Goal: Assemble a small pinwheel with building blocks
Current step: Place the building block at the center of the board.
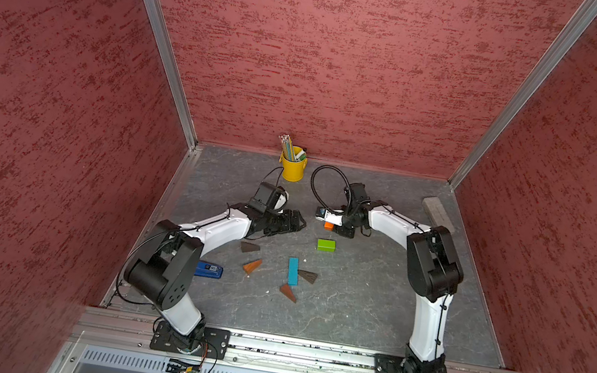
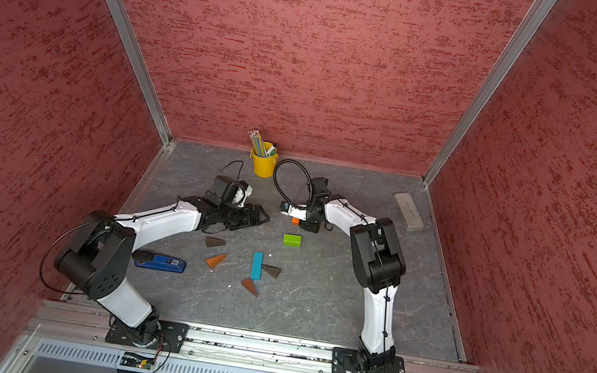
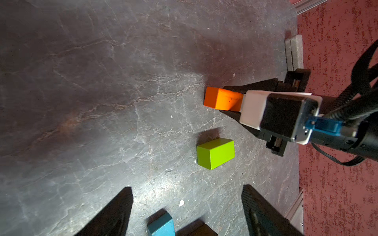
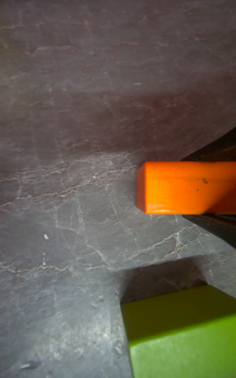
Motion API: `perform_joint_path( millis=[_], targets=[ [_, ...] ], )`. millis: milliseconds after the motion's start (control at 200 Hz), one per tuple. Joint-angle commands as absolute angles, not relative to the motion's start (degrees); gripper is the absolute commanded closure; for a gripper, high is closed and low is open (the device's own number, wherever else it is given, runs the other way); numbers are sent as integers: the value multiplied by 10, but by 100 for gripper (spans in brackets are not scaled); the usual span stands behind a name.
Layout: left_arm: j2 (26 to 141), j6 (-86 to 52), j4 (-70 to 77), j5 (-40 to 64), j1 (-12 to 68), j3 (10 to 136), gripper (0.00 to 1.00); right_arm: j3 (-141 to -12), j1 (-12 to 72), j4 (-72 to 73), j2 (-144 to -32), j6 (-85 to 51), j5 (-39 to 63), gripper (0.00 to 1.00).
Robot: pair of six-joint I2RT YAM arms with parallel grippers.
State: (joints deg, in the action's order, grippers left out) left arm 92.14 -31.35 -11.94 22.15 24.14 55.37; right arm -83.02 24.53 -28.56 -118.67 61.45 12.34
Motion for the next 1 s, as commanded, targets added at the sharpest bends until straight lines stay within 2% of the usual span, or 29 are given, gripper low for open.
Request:
perform_joint_path(
  millis=[0,85,301,491,641,756,892,997],
  targets=[
    [917,-318,-95,227,244,539,15,-813,243,-292,-1181,615,142,66],
    [919,-318,-89,228,245,538,15,-810,244,-282,-1181,609,140,57],
    [933,-318,-77,234,246,547,15,-810,242,-244,-1171,593,129,48],
    [959,-309,-74,241,247,566,15,-776,238,-193,-1111,566,142,41],
    [990,-307,-64,249,250,586,17,-714,228,-147,-1042,506,132,41],
    [1022,-306,-58,247,257,615,21,-665,222,-116,-996,419,103,45],
    [1065,-318,-40,259,263,647,27,-679,220,-142,-999,202,62,55],
    [1096,-319,-44,262,269,674,32,-687,220,-174,-1016,47,100,56]
  ],
)
